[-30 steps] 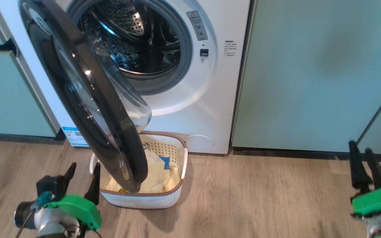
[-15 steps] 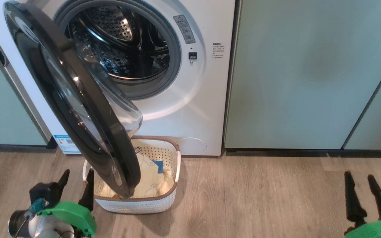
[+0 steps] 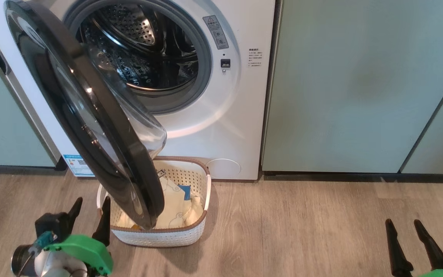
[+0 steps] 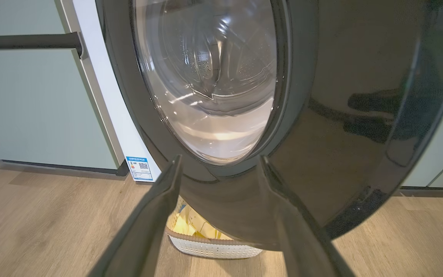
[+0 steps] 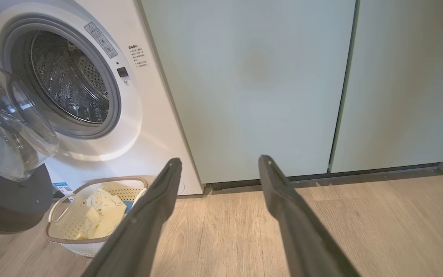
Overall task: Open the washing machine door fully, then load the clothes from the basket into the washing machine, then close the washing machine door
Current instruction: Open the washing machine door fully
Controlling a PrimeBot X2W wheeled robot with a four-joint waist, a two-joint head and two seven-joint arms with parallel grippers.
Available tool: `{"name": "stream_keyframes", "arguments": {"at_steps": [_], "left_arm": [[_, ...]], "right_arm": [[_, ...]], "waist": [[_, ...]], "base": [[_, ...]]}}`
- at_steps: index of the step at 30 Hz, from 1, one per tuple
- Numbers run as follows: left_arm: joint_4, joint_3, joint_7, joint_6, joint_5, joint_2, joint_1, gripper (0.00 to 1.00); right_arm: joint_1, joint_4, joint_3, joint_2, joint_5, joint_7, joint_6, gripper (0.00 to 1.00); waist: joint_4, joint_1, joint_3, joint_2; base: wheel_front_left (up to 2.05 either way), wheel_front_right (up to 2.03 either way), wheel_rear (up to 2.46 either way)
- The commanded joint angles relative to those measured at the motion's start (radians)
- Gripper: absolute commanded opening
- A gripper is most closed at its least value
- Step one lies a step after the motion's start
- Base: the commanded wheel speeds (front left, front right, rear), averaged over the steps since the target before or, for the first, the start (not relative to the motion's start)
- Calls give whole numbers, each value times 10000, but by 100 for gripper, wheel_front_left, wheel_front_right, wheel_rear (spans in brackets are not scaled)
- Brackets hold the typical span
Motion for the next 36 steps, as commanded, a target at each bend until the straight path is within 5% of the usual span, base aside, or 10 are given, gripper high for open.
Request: {"name": "stream_keyframes", "arguments": {"at_steps": [1, 17, 18, 21, 29, 36], "left_arm": [[-286, 395, -92, -21, -13, 184, -476, 100], [-450, 640, -92, -21, 48, 78, -428, 100], [-453, 662, -92, -24, 26, 61, -421, 95], [-390, 716, -92, -35, -147, 5, -417, 0], [-1129, 1482, -92, -48, -1144, -194, -784, 0], [-2544, 1979, 520, 14, -1969, 179, -1686, 0]], "right_arm": [[-271, -310, 91, -105, -156, -95, -27, 100], [-320, -347, -8, 65, -250, -95, -27, 100], [-319, -343, -8, 69, -242, -95, -27, 100], [-312, -321, 2, 68, -230, -95, -27, 100], [-306, -211, -15, 157, -239, -95, -27, 100], [-276, -239, -88, 270, -252, -95, -27, 100]], "waist": [[5, 0, 6, 0], [115, 0, 4, 0], [119, 0, -1, 0], [128, 0, -16, 0], [195, 0, 3, 0], [331, 0, 42, 0]], "base": [[0, 0, 0], [0, 0, 0], [0, 0, 0], [0, 0, 0], [0, 0, 0], [0, 0, 0]]}}
